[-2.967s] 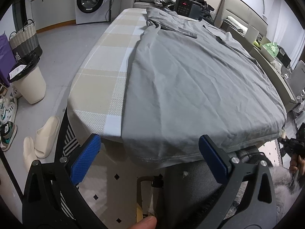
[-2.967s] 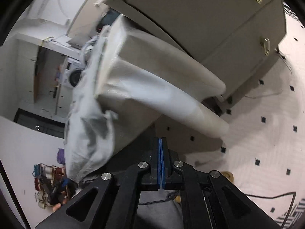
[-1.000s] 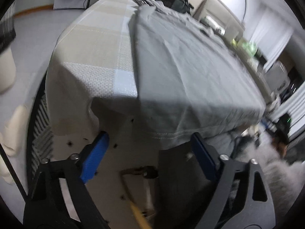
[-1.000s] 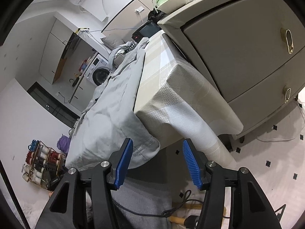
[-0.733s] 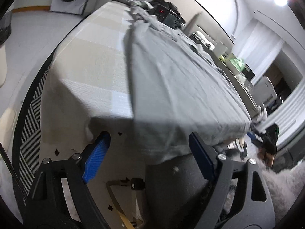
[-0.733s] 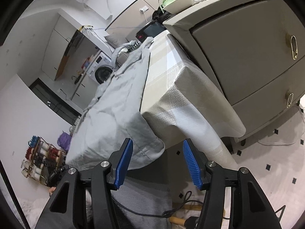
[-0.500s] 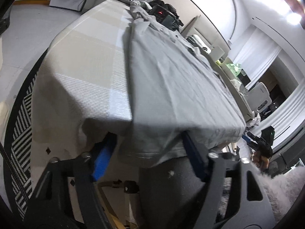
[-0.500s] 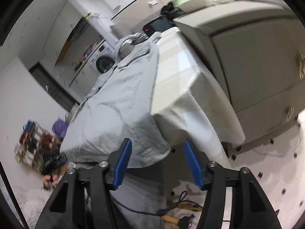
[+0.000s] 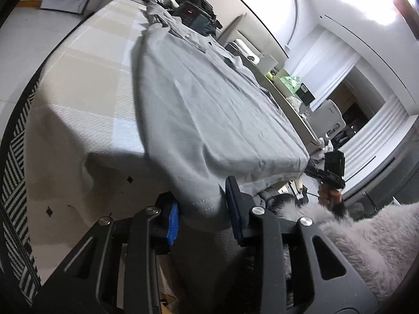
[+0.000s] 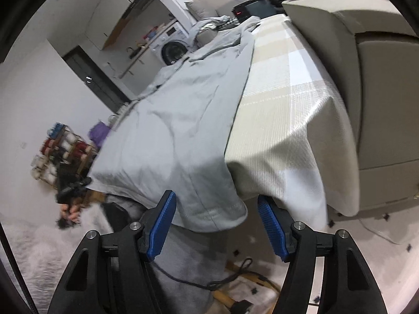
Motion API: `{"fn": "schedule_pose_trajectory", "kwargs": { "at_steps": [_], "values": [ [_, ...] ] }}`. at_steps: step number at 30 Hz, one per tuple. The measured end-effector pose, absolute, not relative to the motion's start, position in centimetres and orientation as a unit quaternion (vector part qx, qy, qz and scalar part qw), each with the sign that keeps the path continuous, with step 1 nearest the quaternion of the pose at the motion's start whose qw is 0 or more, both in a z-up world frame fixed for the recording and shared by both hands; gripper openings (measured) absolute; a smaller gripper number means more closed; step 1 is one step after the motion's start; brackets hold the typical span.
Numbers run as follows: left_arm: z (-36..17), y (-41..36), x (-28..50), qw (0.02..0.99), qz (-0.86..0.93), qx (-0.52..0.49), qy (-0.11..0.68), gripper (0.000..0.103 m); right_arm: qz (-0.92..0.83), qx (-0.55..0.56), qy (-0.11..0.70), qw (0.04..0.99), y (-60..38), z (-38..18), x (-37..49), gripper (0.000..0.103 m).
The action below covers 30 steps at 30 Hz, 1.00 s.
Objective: Fold small clothes
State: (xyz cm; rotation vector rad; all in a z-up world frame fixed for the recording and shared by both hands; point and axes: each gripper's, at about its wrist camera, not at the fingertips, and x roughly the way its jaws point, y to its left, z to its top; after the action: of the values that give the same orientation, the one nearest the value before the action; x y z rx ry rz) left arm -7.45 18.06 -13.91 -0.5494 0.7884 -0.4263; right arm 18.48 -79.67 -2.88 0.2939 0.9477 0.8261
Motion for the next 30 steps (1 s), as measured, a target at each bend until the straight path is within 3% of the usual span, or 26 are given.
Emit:
{"fn": "schedule_pose_trajectory", "kwargs": {
  "at_steps": [9, 21, 30],
  "values": [
    [-13.7, 17.6, -6.9, 0.856, -0.223, -0.262, 0.386, 0.028, 0.466, 0.095, 0.439, 0.762, -77.8, -1.5, 16.7, 0.066],
    [-12.1, 18.4, -7.1, 0.846, -0.268, -0.303, 0.346, 0.028, 0.493, 0.226, 0.371, 0.754, -81.8, -1.5, 18.5, 0.066],
    [-12.4, 17.2, -6.7, 0.843, -0.267, -0.285, 0.370, 0.028, 0.474, 0.138, 0.432, 0.755, -78.5, -3.2, 18.0, 0.066]
  ]
}}
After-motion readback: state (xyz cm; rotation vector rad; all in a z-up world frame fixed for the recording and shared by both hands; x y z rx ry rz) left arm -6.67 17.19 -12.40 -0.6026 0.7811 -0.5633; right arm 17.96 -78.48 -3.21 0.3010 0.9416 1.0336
